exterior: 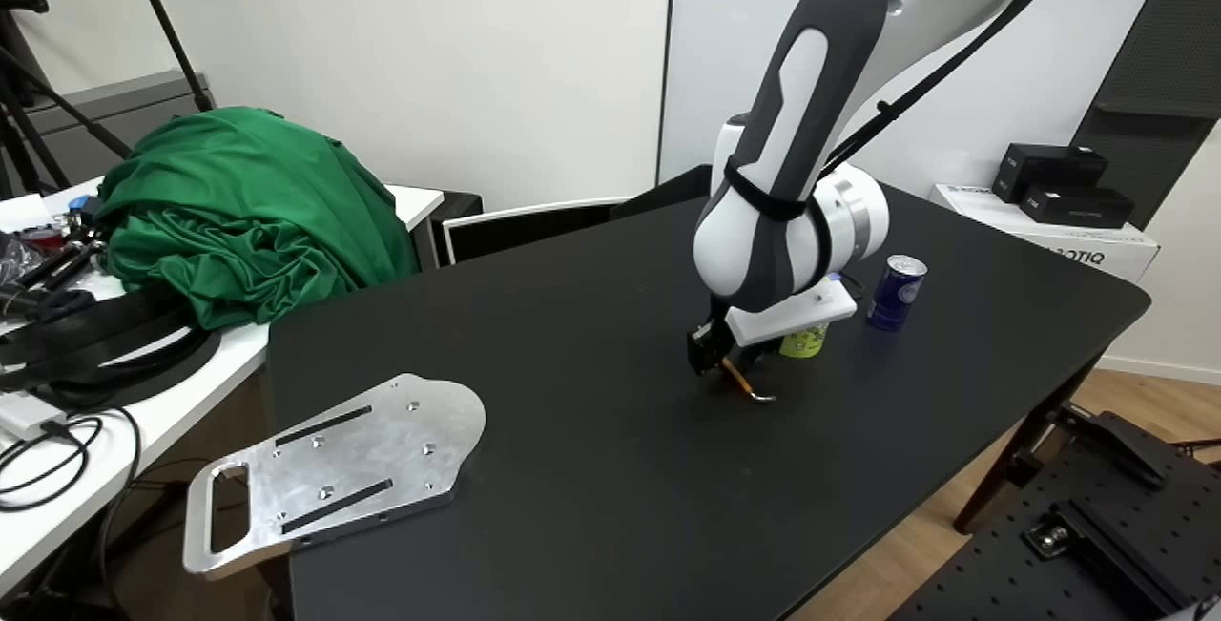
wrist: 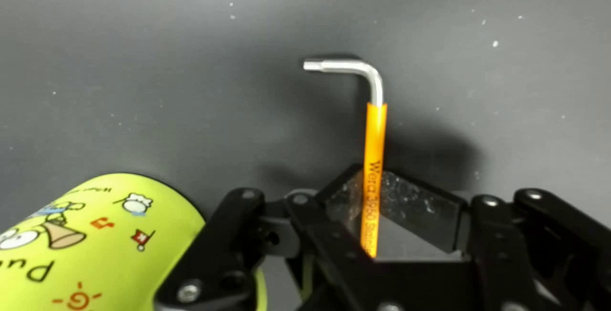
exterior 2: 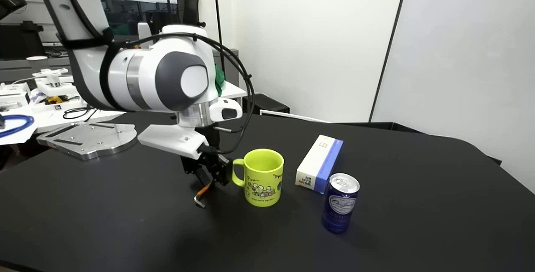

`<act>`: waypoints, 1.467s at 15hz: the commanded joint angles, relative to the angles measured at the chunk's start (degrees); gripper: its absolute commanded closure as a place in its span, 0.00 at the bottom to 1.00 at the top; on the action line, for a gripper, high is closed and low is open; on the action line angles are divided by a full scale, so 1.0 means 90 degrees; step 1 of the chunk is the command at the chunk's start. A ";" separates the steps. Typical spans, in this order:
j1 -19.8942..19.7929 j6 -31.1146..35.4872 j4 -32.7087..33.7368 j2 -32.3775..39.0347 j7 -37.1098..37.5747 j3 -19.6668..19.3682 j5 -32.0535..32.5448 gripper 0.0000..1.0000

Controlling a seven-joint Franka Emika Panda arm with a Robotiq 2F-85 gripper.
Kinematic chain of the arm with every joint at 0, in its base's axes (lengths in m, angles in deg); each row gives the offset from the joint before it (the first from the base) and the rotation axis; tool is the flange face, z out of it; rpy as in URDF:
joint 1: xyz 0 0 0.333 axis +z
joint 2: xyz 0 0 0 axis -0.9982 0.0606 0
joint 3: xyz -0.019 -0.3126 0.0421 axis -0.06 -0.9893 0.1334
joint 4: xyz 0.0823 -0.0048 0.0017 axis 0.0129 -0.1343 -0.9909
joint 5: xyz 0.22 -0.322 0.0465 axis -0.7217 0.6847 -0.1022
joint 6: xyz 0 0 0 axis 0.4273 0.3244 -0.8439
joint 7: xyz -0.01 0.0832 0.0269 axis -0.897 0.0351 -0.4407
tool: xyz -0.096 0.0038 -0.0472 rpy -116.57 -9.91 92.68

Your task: Put the orange object into the mug.

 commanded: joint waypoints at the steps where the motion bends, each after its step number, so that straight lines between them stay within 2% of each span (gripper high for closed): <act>1: -0.0075 -0.0457 0.0133 -0.0283 0.0195 0.0002 0.0000 0.96; 4: -0.0016 -0.0893 0.0278 -0.0571 0.0348 -0.0038 0.0052 0.96; 6: -0.0229 -0.1620 0.0545 -0.0754 0.0281 0.0128 -0.0036 0.96; 10: -0.0439 -0.2393 0.0843 -0.1054 0.0343 0.0208 0.0035 0.96; 11: -0.0489 -0.2505 0.0880 -0.1078 0.0338 0.0224 0.0055 0.57; 13: -0.0581 -0.2434 0.0858 -0.1061 0.0324 0.0243 0.0103 0.51; 20: -0.0723 -0.2156 0.0686 -0.0705 0.0292 0.0332 0.0065 0.03; 22: -0.0700 -0.2095 0.0648 -0.0613 0.0308 0.0346 0.0079 0.00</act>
